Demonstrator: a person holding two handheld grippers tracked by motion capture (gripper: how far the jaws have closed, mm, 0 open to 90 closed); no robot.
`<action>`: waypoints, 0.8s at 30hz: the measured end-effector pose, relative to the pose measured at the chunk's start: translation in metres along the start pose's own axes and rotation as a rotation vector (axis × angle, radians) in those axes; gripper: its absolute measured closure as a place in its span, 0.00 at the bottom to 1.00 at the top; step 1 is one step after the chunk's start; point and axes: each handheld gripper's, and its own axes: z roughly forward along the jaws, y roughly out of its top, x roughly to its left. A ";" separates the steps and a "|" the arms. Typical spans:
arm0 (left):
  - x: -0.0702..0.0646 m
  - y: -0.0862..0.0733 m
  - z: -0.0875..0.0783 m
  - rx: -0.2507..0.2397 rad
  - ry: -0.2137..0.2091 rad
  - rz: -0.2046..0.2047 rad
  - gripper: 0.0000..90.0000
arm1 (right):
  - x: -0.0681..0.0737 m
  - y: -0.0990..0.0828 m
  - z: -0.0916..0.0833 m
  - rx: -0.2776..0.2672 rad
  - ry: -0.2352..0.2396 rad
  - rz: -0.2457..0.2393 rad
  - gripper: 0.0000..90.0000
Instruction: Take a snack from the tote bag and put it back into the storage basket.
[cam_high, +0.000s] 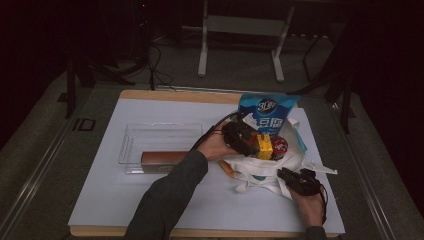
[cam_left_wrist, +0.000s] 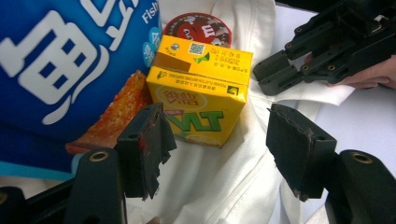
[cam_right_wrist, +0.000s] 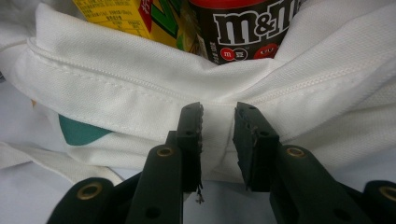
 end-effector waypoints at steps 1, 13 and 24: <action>0.000 0.000 0.002 -0.004 -0.006 -0.004 0.42 | 0.000 0.000 0.000 0.000 0.001 0.002 0.80; 0.002 0.008 0.013 0.008 0.009 -0.004 0.34 | 0.000 0.000 0.000 0.000 0.003 0.005 0.80; 0.007 0.011 0.026 0.010 -0.017 0.016 0.29 | -0.001 0.000 0.000 -0.002 0.005 0.006 0.80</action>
